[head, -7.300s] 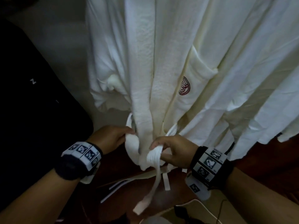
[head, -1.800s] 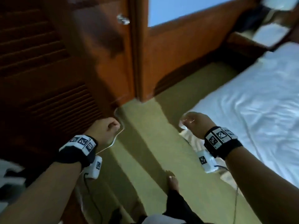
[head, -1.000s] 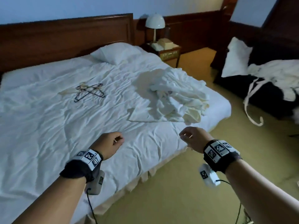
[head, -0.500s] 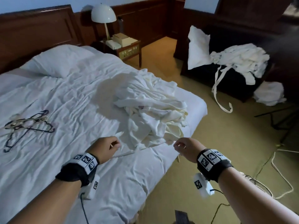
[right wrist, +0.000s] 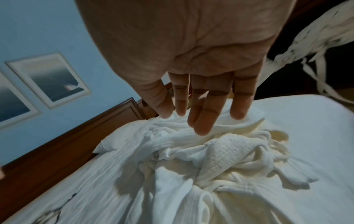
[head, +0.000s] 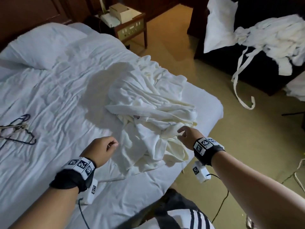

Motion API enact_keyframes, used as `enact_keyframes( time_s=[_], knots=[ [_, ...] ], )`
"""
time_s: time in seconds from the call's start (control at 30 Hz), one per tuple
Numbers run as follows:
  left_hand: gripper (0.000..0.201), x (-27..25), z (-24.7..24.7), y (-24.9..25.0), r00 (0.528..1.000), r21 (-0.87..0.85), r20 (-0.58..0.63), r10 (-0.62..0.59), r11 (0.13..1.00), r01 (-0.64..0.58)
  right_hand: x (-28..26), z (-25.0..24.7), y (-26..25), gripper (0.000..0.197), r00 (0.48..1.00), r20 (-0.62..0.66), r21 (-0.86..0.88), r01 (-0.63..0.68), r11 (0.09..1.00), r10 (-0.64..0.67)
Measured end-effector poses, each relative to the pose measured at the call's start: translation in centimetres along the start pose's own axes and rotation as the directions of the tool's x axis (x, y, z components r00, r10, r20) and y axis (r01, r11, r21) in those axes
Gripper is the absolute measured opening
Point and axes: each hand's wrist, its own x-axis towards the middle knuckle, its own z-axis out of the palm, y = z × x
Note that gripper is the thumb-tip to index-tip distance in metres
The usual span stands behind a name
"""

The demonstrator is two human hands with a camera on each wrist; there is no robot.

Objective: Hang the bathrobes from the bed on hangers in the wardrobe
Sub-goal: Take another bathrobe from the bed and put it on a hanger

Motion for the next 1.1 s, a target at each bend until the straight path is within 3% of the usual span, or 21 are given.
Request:
enact_keyframes(
  time_s=[0.1,0.17,0.27,0.37,0.43,0.47,0.5,0.53,0.6,0.63,0.67,0.7,0.77,0.83,0.93,1.03,1.1],
  knots=[
    [0.011,1.5,0.6,0.1,0.996,-0.003,-0.002,-0.091,0.996,0.091,6.4,0.3,0.3,0.032,0.999,0.025,-0.046,0.024,0.999,-0.023],
    [0.009,2.0,0.7,0.2,0.986,-0.014,-0.066,-0.152,0.988,0.152,10.0,0.6,-0.1,0.043,1.000,0.008,-0.080,0.030,0.996,-0.029],
    [0.006,1.8,1.6,0.2,0.955,-0.057,-0.161,-0.248,0.969,0.241,14.7,1.2,-0.5,0.061,1.000,-0.004,-0.289,0.001,0.957,-0.002],
    [0.008,0.2,3.5,-0.1,0.947,-0.100,-0.122,-0.296,0.953,0.285,17.6,1.6,-1.2,0.045,0.994,0.096,-0.512,0.009,0.859,0.047],
    [0.010,-1.0,4.7,-0.1,0.927,-0.139,-0.059,-0.370,0.923,0.359,17.6,2.2,-2.9,0.038,0.975,0.223,-0.505,0.098,0.858,0.020],
    [0.023,-1.5,5.3,-0.1,0.918,-0.170,-0.046,-0.393,0.909,0.381,16.6,2.6,-4.1,0.035,0.954,0.296,-0.460,0.190,0.867,-0.052],
    [0.040,-2.0,6.0,0.1,0.917,-0.200,-0.058,-0.394,0.905,0.376,14.6,3.1,-5.7,0.031,0.914,0.375,-0.380,0.303,0.874,-0.154],
    [0.061,-2.1,6.6,0.5,0.921,-0.213,-0.087,-0.380,0.910,0.355,12.1,3.6,-7.4,0.030,0.840,0.485,-0.270,0.407,0.872,-0.243],
    [0.101,-2.3,7.8,0.7,0.927,-0.149,-0.156,-0.341,0.936,0.319,5.9,4.1,-10.7,0.033,0.592,0.715,-0.007,0.538,0.843,-0.372],
    [0.109,-2.2,8.3,0.7,0.937,-0.100,-0.165,-0.307,0.951,0.294,3.5,4.3,-11.8,0.035,0.484,0.778,0.101,0.534,0.839,-0.401],
    [0.106,-1.8,8.6,0.9,0.950,-0.061,-0.165,-0.265,0.964,0.259,1.9,4.7,-12.5,0.035,0.421,0.793,0.178,0.531,0.829,-0.440],
    [0.093,-1.4,8.8,0.8,0.962,-0.041,-0.168,-0.216,0.976,0.212,1.2,5.1,-13.1,0.035,0.399,0.781,0.236,0.524,0.818,-0.481],
    [0.059,-0.5,8.7,0.3,0.978,0.021,-0.187,-0.094,0.995,0.099,1.0,5.3,-14.2,0.028,0.402,0.747,0.280,0.531,0.799,-0.529],
    [0.036,-0.2,8.3,-0.8,0.978,0.062,-0.207,-0.008,0.998,0.021,1.3,5.8,-14.9,0.017,0.453,0.711,0.247,0.555,0.794,-0.538],
    [0.032,-1.0,6.2,-3.3,0.970,0.022,-0.242,0.022,1.000,-0.017,2.1,6.9,-15.1,0.029,0.566,0.615,0.136,0.610,0.781,-0.549],
    [0.026,-3.3,2.8,-6.5,0.969,0.095,-0.225,0.099,0.992,-0.080,3.2,8.6,-14.9,0.058,0.695,0.594,-0.309,0.661,0.683,-0.404],
    [0.020,-5.9,0.2,-9.0,0.971,0.183,-0.200,0.132,0.978,-0.095,3.5,10.0,-15.8,0.041,0.799,0.510,-0.540,0.585,0.605,-0.317]
  ],
)
